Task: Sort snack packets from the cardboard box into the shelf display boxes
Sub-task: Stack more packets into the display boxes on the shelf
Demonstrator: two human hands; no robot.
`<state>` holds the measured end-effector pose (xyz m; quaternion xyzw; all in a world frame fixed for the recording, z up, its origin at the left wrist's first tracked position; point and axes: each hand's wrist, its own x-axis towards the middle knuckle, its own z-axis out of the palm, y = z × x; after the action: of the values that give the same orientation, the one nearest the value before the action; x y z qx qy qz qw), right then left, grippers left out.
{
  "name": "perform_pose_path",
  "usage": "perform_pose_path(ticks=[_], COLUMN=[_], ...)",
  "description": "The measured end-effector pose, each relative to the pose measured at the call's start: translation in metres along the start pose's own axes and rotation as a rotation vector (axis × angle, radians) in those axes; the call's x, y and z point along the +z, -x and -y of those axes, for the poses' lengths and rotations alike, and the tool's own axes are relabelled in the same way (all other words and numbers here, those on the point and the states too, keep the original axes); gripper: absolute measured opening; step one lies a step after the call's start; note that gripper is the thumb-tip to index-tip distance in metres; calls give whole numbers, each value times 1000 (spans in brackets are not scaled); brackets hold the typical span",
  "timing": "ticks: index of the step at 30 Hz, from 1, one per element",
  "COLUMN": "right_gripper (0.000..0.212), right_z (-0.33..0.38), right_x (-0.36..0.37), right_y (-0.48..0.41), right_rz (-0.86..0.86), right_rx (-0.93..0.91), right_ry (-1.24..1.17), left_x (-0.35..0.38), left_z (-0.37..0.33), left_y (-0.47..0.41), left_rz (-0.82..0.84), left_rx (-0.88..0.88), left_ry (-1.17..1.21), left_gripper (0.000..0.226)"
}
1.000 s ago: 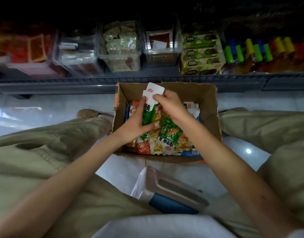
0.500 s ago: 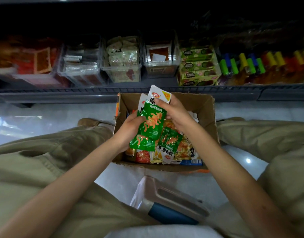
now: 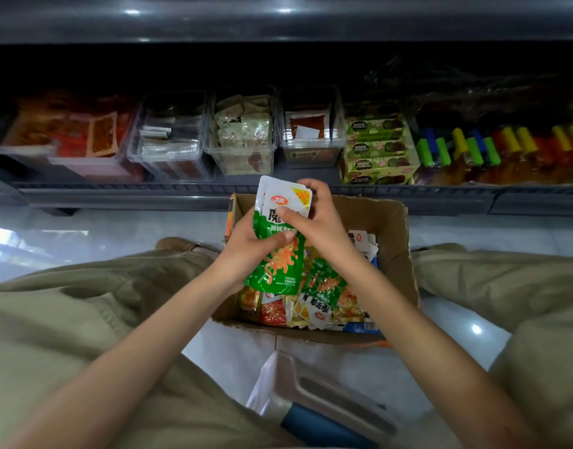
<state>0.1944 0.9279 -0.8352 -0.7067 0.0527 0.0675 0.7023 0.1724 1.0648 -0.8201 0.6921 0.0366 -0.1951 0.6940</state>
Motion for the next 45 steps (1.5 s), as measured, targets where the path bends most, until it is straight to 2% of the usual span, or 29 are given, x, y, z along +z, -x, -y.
perform_pose_path(ticks=[2, 6, 9, 14, 19, 22, 26, 30, 33, 37, 41, 45], right_gripper=[44, 17, 5, 9, 12, 11, 14, 5, 20, 17, 17, 25], right_z=[9, 24, 27, 28, 34, 39, 59, 99, 133, 174, 210, 239], right_x=[-6, -20, -23, -23, -28, -28, -33, -49, -61, -68, -68, -65], right_y=[1, 2, 4, 3, 1, 1, -4, -18, -23, -27, -38, -53], right_rz=[18, 107, 29, -188, -301, -378, -437, -386, -249, -108, -42, 22], right_rx=[-32, -61, -91, -93, -145, -154, -274, -344, -257, -326, -379, -433], right_ry=[-18, 106, 79, -75, -114, -185, -117, -22, -15, 74, 12, -89], left_x=[0, 4, 6, 1, 4, 9, 16, 22, 27, 30, 29, 24], left_z=[-3, -6, -9, -19, -28, -36, -53, -86, -113, -148, -179, -204], left_y=[1, 4, 4, 3, 7, 4, -3, -14, -30, -48, -62, -78], left_rz=[38, 135, 128, 146, 204, 205, 206, 200, 93, -44, -142, -202], left_rx=[28, 25, -22, -6, 36, 67, 133, 269, 410, 596, 754, 834], left_ry=[-52, -74, 4, -67, -95, -96, -132, -165, -176, -233, -312, -373], left_gripper=[38, 37, 33, 23, 28, 23, 24, 24, 25, 30, 30, 30])
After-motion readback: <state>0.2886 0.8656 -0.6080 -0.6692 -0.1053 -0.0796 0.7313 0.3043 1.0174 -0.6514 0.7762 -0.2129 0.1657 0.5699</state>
